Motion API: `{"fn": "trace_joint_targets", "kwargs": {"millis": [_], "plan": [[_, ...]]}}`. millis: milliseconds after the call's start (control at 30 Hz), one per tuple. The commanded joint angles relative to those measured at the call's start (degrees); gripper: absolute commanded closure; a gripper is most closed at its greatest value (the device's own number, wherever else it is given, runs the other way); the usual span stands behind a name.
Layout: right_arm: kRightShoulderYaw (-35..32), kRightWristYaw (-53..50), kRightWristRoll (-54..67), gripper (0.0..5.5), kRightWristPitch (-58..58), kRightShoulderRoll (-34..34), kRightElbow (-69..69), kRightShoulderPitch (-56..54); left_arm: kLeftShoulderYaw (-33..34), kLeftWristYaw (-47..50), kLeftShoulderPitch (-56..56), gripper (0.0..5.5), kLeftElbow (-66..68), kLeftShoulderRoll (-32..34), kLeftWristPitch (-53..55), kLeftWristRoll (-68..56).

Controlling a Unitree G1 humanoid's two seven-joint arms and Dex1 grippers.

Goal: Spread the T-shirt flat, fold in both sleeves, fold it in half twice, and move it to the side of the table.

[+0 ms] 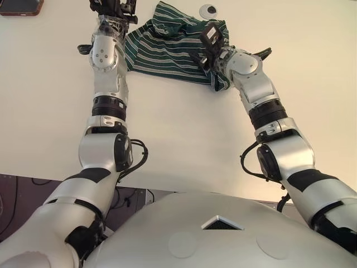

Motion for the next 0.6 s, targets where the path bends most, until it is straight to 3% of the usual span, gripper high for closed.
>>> {"fn": "trace_joint_targets", "kwargs": {"millis": [33,200,267,467,600], "plan": [[7.8,17.5,-2.3,2.97,9.4,-12.8,-11.1,9.2,1.8,-6.5,-2.8,2.82,1.0,2.4,2.5,-3.9],[8.1,38.8,6.5,2.97,15.9,-33.7,-32.0,24.8,2.1,-16.8,-3.3,2.82,1.7,7.2,8.9,-6.6],[5.1,40.8,11.5,2.97,18.5,-37.0,-38.6,28.2,-1.6,-26.4,-0.4,2.82,-0.8,8.5,13.6,-6.2],[-14.2,31.7,34.3,2.97,34.1,-25.5,-46.3,19.2,-11.4,-44.7,7.8,2.82,-9.6,10.5,25.9,-5.2],[-15.8,28.0,38.0,2.97,36.7,-24.4,-48.1,19.3,-14.7,-48.9,11.1,2.82,-14.8,11.8,32.3,-4.9]]}}
